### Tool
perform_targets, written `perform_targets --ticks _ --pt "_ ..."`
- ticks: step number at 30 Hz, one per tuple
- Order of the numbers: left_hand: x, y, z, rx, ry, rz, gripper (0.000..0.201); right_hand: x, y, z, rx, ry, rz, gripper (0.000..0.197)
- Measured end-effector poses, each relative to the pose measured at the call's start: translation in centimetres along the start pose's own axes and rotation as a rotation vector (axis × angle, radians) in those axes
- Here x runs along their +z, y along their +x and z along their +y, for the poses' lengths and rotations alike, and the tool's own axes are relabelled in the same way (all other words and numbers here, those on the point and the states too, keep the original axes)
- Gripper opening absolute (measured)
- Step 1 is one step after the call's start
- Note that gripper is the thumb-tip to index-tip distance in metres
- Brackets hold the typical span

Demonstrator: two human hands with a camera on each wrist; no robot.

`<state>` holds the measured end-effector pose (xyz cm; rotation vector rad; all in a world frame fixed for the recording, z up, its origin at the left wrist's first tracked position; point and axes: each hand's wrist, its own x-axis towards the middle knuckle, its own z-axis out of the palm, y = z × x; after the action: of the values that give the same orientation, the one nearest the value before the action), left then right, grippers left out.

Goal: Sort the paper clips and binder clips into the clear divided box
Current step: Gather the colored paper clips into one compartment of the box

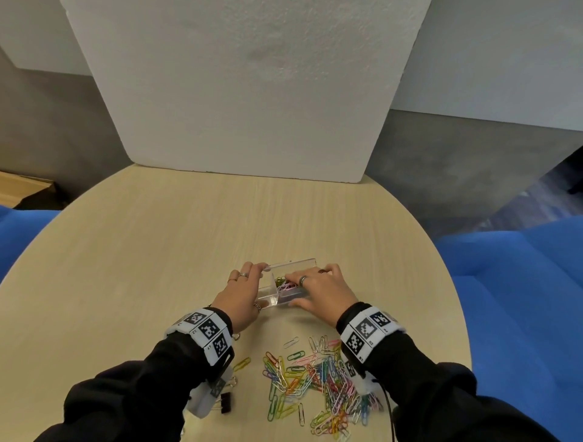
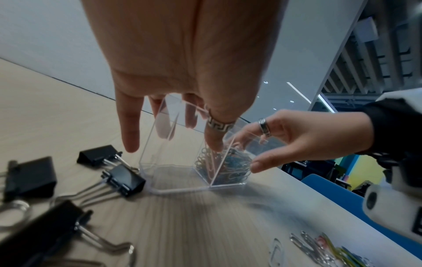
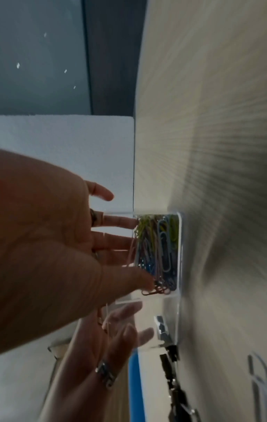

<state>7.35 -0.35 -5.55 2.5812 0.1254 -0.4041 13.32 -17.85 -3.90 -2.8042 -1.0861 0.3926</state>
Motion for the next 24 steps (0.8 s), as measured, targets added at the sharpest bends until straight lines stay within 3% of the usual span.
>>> perform_targets --ticks 3,8,10,15,20,24 --pt "-0.1 0.0 0.0 -0.005 0.001 -0.001 0.067 0.4 0.2 0.2 -0.025 -0.131 -0.042 0.044" --pt "-0.1 0.0 0.1 -0.002 -0.002 -0.009 0.066 -0.9 0.3 0.8 -0.029 -0.066 0.057 0.033" --pt "-0.1 0.0 0.1 -0.003 -0.002 -0.009 0.065 -1.1 0.2 0.8 -0.032 -0.099 0.032 0.029" --pt "-0.1 -0.1 0.1 0.004 0.003 -0.007 0.065 -0.1 0.4 0.4 -0.041 -0.175 -0.119 0.037" --pt "-0.2 0.0 0.2 0.002 0.014 -0.009 0.066 -0.5 0.5 0.7 0.001 -0.02 0.05 0.038" --pt "-0.3 0.1 0.4 -0.009 0.0 -0.005 0.065 0.3 0.1 0.0 0.028 -0.113 -0.017 0.042"
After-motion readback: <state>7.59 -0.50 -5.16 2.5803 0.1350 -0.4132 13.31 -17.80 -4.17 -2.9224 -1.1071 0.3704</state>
